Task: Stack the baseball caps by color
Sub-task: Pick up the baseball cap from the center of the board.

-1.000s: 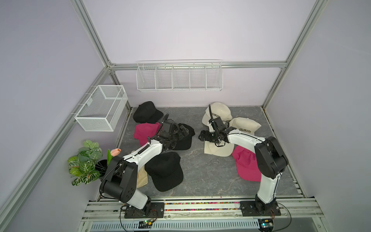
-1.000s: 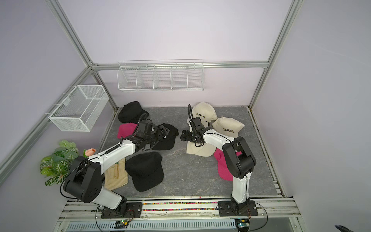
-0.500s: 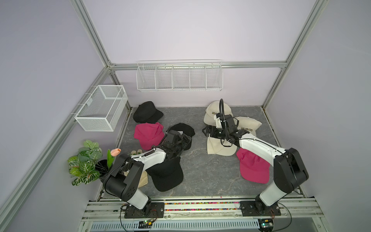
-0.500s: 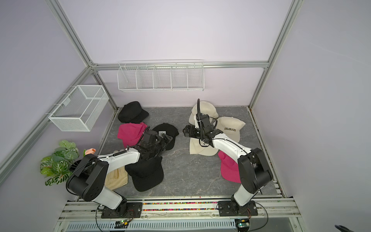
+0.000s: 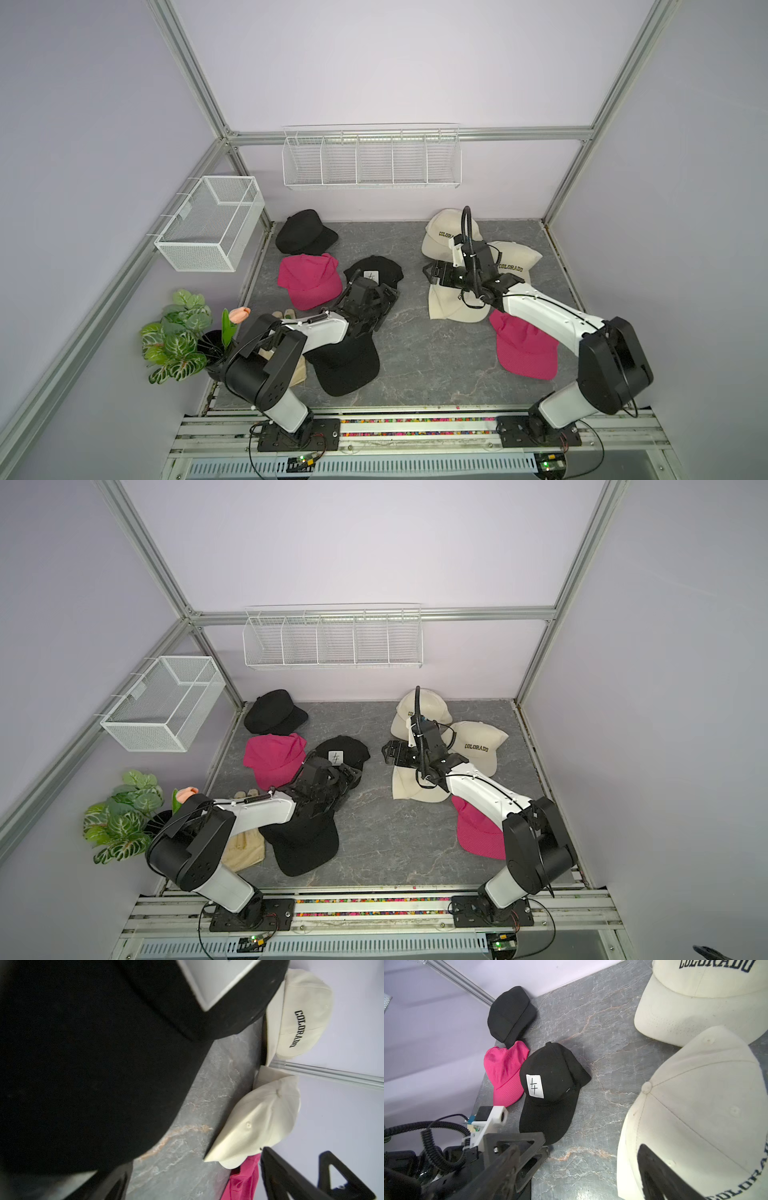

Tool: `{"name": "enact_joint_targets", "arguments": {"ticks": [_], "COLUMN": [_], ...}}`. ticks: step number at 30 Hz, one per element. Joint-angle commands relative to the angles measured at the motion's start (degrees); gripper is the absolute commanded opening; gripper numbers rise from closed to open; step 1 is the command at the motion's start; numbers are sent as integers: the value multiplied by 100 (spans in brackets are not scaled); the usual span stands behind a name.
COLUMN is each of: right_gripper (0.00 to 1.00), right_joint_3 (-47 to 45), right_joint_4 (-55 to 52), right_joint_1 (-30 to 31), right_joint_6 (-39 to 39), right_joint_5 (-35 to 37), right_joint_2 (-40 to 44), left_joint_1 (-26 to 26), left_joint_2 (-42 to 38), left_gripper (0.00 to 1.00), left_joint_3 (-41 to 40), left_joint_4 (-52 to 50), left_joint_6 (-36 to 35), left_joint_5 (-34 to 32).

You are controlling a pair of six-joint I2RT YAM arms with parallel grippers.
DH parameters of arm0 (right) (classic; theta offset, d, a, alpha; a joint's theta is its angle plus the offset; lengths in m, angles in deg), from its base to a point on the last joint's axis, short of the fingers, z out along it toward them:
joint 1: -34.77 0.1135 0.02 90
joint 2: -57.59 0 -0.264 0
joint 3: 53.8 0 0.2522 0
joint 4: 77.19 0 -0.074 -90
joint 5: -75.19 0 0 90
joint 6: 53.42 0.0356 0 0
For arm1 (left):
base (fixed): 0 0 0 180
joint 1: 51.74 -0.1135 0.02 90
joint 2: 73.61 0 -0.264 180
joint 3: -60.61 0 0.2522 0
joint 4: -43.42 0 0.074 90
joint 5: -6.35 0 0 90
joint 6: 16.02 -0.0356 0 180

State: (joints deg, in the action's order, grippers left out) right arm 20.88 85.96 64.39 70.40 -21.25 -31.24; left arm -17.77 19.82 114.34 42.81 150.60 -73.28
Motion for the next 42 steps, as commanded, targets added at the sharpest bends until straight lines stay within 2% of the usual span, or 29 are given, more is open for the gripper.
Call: {"name": "enact_joint_targets", "arguments": {"ticks": [1, 6, 12, 17, 19, 20, 24, 27, 29, 33, 36, 38, 40, 42], "right_gripper": [89, 89, 89, 89, 89, 89, 89, 89, 89, 89, 89, 89, 89, 89], "right_joint_3": [-124, -182, -732, -1019, -1221, -1284, -1339, -1305, -1230, -872, -701, -650, -601, -566], "right_joint_4": [114, 160, 852, 1195, 1380, 1469, 1568, 1480, 1357, 956, 721, 707, 797, 979], "right_joint_1": [17, 16, 9, 16, 10, 15, 8, -57, -224, -683, -957, -1231, -1504, -1696], "right_joint_6": [-101, -217, 12, 104, 141, 170, 193, 173, 205, 1, -269, -182, 20, 195], "right_joint_5": [170, 472, 789, 1154, 1257, 1303, 1419, 1348, 1067, 218, -209, -760, -1369, -1943], "right_joint_2": [282, 503, 931, 1286, 1381, 1415, 1389, 1322, 1317, 1418, 1466, 1484, 1428, 1344], "left_joint_1": [-14, -130, -477, -618, -679, -690, -691, -731, -777, -840, -855, -866, -866, -864], "left_joint_2": [180, 18, 58, 480, 653, 709, 639, 523, 472, 249, 9, -45, -138, -316], "left_gripper": [94, 94, 93, 88, 77, 66, 40, 12, 0, 0, 0, 0, 0, 0], "left_joint_3": [-205, -318, -704, -588, -498, -445, -171, 75, 240, 1023, 1740, 2389, 2681, 2741], "left_joint_4": [595, 396, 1280, 1972, 2223, 2311, 2165, 1913, 1990, 913, -253, -1064, -1467, -1605], "left_joint_6": [290, 117, 134, 94, 95, 71, -213, -573, -897, -1859, -2859, -3719, -4151, -4269], "left_joint_5": [84, -244, -885, -988, -948, -928, -932, -852, -573, 54, 437, 820, 1087, 976]}}
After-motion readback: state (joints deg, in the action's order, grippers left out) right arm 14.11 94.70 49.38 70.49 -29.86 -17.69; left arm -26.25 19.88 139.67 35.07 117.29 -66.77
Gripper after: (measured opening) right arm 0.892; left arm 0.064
